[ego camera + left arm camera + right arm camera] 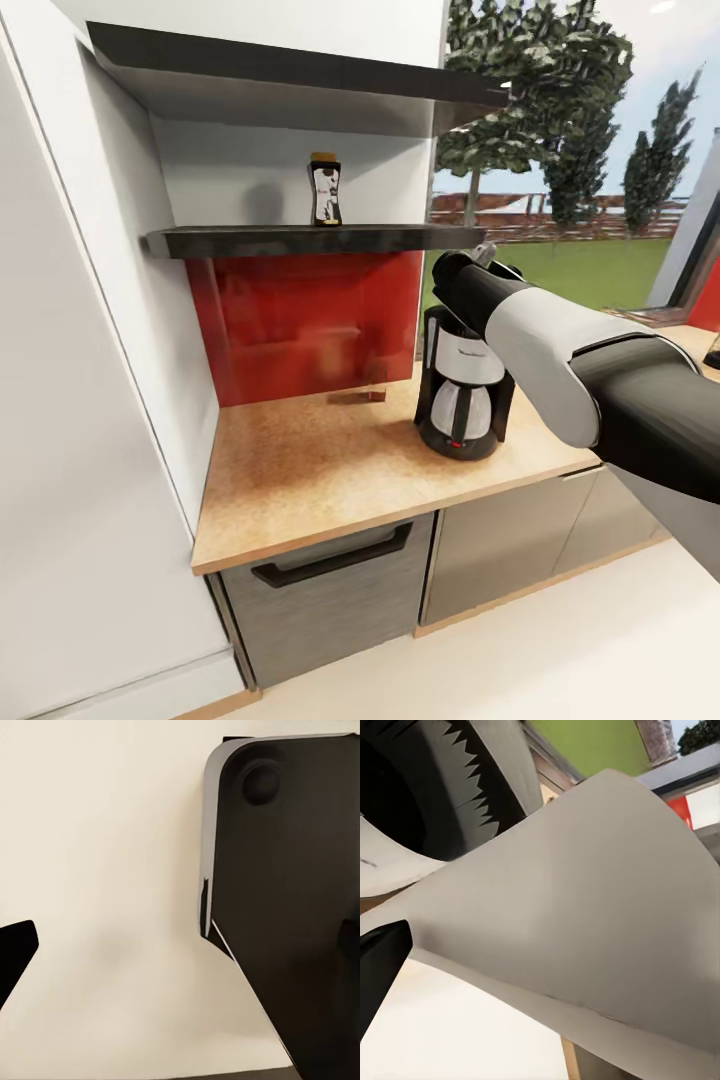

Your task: Set up a coffee station on the kitchen countertop: keep the coffee maker on the countertop, move the bottle of coffee from the kitchen shelf to the counter next to the coffee maker, place a paper coffee filter on top of the coffee maker, put the saucer next to the coffee maker with the coffee cup on the saucer, and place the electric kettle next to the coffee maker.

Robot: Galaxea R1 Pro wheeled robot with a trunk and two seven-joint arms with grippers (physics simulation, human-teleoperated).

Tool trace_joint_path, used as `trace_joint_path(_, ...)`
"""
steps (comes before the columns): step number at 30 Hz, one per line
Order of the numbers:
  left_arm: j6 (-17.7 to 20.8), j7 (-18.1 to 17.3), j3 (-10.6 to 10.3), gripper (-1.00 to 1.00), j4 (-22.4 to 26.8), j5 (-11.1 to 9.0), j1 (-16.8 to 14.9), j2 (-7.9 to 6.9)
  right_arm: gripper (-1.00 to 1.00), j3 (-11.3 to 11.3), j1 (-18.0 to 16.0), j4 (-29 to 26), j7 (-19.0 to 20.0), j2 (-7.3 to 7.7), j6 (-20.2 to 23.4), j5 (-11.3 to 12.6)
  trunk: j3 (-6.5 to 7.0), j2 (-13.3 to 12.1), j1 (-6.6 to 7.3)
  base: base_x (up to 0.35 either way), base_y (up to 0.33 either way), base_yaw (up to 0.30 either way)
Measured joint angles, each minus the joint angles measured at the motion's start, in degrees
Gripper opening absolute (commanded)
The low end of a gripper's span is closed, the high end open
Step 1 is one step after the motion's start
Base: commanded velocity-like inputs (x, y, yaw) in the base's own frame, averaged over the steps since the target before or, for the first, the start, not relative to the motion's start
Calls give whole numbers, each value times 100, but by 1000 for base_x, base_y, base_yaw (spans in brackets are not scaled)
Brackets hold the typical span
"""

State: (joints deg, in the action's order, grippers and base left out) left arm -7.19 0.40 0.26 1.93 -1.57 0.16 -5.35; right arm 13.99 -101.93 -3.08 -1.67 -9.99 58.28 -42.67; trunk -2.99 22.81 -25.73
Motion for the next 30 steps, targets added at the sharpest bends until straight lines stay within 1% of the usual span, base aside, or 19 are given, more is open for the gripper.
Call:
trace_joint_path(4,-2,6,1,100,0,-2,0,-1,-100,-1,2,0,0,0,-1,0,0,0,-1,92,0,0)
trace_joint_path(12,5,8,-1,100,0,9,0,7,-100,-3,27,22,6,0,-1,2,0,-1,-1,11,0,0)
trace_joint_path(17,6,8,-7,100,-5,13,0,8,-100,-1,45,26,8,62,-1,0,0,-1,-1,0,0,0)
trace_joint_path(22,10,8,-2,100,-7,14,0,9,-100,0,54,27,15,172,-1,6,0,-1,-1,1,0,0)
trace_joint_path(30,7,8,-7,100,-9,14,0,8,-100,-2,56,27,16,230,-1,4,0,0,0,105,0,0)
